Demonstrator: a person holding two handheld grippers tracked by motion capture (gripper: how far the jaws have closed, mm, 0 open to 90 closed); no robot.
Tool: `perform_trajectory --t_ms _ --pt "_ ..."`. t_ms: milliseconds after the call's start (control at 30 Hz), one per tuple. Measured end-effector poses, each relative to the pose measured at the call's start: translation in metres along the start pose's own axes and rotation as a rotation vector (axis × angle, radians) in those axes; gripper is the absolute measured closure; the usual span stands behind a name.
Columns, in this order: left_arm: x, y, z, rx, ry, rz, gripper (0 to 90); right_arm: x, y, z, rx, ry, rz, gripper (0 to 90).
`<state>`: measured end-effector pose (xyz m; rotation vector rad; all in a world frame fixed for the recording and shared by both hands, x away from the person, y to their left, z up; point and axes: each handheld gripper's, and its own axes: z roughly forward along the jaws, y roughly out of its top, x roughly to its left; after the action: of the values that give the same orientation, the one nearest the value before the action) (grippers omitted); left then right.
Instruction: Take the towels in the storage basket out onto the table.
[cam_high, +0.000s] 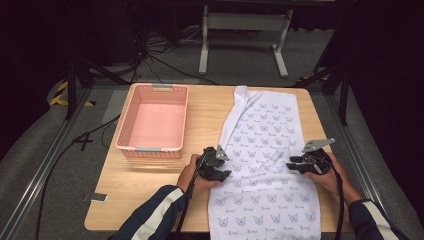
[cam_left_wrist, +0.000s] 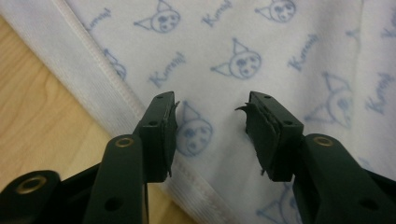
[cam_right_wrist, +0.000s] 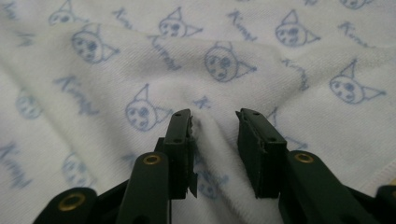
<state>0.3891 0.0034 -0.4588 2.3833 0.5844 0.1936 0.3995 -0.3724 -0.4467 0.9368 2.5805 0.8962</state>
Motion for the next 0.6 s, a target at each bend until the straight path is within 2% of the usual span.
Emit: perform_trajectory --t_ms 33,100,133,200,233,300,333,367,433,500,533,600 --pt "-0.005 -0.003 -0.002 0.006 -0.011 0.009 54.3 0.007 -0.005 -0.004 0.002 0.008 -0.004 65.5" --pt "-0.018 -0.011 -0.013 0.046 -0.078 0.051 54.3 0.019 -0.014 -0.012 0.014 0.028 -0.012 65.2" --pt "-0.022 -0.014 -0.017 0.062 -0.105 0.051 54.6 0.027 -0.019 -0.018 0.028 0.05 -0.01 65.1" --pt "-0.03 -0.02 -0.023 0.07 -0.193 0.042 55.7 0.038 -0.027 -0.027 0.056 0.083 -0.017 65.1" --pt "-0.033 -0.022 -0.026 0.076 -0.207 0.05 55.8 0.044 -0.03 -0.032 0.075 0.1 -0.018 64.9" --pt "-0.034 -0.019 -0.03 0.056 -0.179 0.058 49.5 0.051 -0.036 -0.04 0.098 0.123 -0.031 60.0" --pt "-0.03 -0.014 -0.032 0.019 -0.164 0.044 45.8 0.052 -0.036 -0.042 0.099 0.12 -0.039 58.3" --pt "-0.026 -0.008 -0.032 -0.018 -0.146 0.023 42.4 0.051 -0.035 -0.046 0.082 0.09 -0.034 57.6" --pt "-0.015 0.008 -0.03 -0.064 -0.117 -0.007 35.5 0.038 -0.027 -0.05 0.028 0.046 0.001 56.8" --pt "-0.004 0.025 -0.024 -0.078 -0.077 -0.005 31.4 0.023 -0.017 -0.048 -0.003 -0.03 0.022 54.8" --pt "0.002 0.033 -0.02 -0.1 -0.053 -0.005 28.7 0.015 -0.012 -0.047 -0.015 -0.062 0.021 54.8" --pt "0.016 0.047 -0.01 -0.115 -0.048 -0.052 27.6 -0.003 -0.003 -0.041 -0.053 -0.107 0.036 55.1"
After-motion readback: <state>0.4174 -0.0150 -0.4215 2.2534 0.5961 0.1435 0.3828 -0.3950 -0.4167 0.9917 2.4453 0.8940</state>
